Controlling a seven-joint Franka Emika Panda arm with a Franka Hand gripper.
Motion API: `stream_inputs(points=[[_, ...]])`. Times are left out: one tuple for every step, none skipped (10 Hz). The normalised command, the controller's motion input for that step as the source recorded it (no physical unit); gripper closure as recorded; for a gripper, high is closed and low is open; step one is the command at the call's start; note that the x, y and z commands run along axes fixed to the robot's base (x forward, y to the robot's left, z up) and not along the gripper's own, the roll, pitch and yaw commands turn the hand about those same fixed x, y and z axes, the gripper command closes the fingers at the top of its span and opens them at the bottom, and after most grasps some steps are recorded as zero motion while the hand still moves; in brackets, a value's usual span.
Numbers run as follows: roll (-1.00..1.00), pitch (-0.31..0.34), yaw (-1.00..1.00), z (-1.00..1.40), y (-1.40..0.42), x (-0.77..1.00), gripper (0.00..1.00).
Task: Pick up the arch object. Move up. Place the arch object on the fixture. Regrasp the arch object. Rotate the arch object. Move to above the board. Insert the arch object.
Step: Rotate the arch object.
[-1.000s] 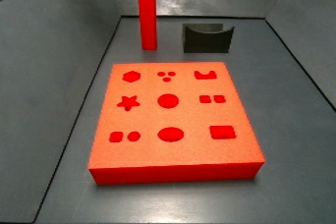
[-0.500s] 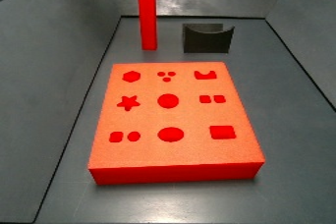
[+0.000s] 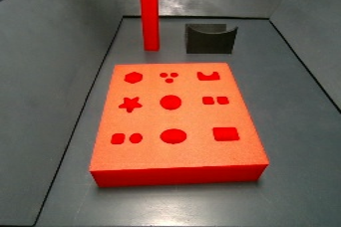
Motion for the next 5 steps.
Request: stream_inputs(points=[[0.0,0.009,1.0,-0.01,0.01,0.02,0.0],[0.0,0.009,1.0,-0.01,0.01,0.02,0.0],[0.0,0.009,1.0,-0.01,0.01,0.02,0.0],[0.0,0.01,1.0,-0.01,0.01,0.02,0.0],[0.0,0.01,1.0,-0.01,0.01,0.02,0.0]])
